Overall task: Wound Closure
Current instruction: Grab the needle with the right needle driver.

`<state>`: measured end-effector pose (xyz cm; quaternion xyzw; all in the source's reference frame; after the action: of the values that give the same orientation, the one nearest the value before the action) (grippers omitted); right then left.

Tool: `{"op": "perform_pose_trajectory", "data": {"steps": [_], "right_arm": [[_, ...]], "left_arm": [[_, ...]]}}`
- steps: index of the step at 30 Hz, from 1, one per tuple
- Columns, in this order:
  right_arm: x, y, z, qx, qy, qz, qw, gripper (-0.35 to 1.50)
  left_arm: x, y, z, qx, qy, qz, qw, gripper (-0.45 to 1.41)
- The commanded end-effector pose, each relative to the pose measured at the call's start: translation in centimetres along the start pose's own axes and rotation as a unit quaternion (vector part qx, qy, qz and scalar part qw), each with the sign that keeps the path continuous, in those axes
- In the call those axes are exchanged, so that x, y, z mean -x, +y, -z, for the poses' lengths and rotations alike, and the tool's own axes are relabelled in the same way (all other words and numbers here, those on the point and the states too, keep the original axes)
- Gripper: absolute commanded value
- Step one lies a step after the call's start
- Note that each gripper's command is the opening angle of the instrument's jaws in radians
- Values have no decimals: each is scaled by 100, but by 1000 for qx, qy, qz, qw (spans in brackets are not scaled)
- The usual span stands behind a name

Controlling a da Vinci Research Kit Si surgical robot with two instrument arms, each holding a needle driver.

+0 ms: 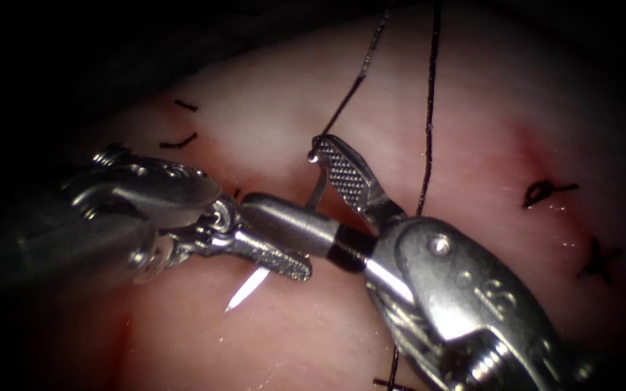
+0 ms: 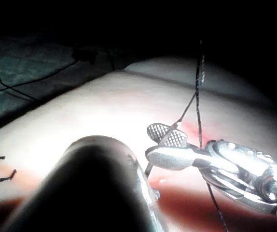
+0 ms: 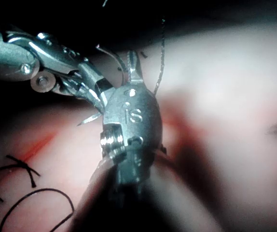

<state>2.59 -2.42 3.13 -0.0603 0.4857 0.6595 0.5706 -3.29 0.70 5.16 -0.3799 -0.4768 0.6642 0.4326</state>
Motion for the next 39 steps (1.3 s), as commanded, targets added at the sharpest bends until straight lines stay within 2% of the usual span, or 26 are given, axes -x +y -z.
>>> {"op": "perform_pose_trajectory", "data": {"steps": [1,6,12,14,17,19,21,22,32,36,37,39], "right_arm": [[-2,-10,-14,-2,2,-4,1000,94],[8,-10,-18,0,-10,-7,1000,88],[21,-3,-21,4,-25,-1,1000,49],[21,-3,-21,5,-25,-1,1000,42],[19,-5,-18,12,-15,-2,1000,10],[15,-8,-16,12,-4,-5,1000,15],[10,-12,-15,13,-3,-7,1000,-10],[9,-12,-14,12,-3,-7,1000,-35],[13,-8,-12,19,-33,7,999,-35],[11,-4,-9,12,-41,17,999,-35],[9,-1,-9,7,-42,23,999,-35],[6,4,-11,-11,-46,43,998,-35]], "left_arm": [[-11,-2,-2,0,1,-6,1000,-45],[-12,-2,-1,4,9,-8,1000,-45],[-13,-1,0,4,11,-7,1000,-45],[-13,0,0,3,12,-7,1000,-45],[-12,1,-1,3,12,-10,1000,-45],[-12,1,-1,2,12,-10,1000,-45],[-12,1,-1,4,14,-10,1000,-45],[-12,1,-1,4,14,-10,1000,-45],[-11,3,1,-1,17,-8,1000,-45],[-10,3,4,-2,25,-32,999,0],[-10,3,5,-1,28,-35,999,36],[-9,3,6,-2,38,-34,999,93]]}}
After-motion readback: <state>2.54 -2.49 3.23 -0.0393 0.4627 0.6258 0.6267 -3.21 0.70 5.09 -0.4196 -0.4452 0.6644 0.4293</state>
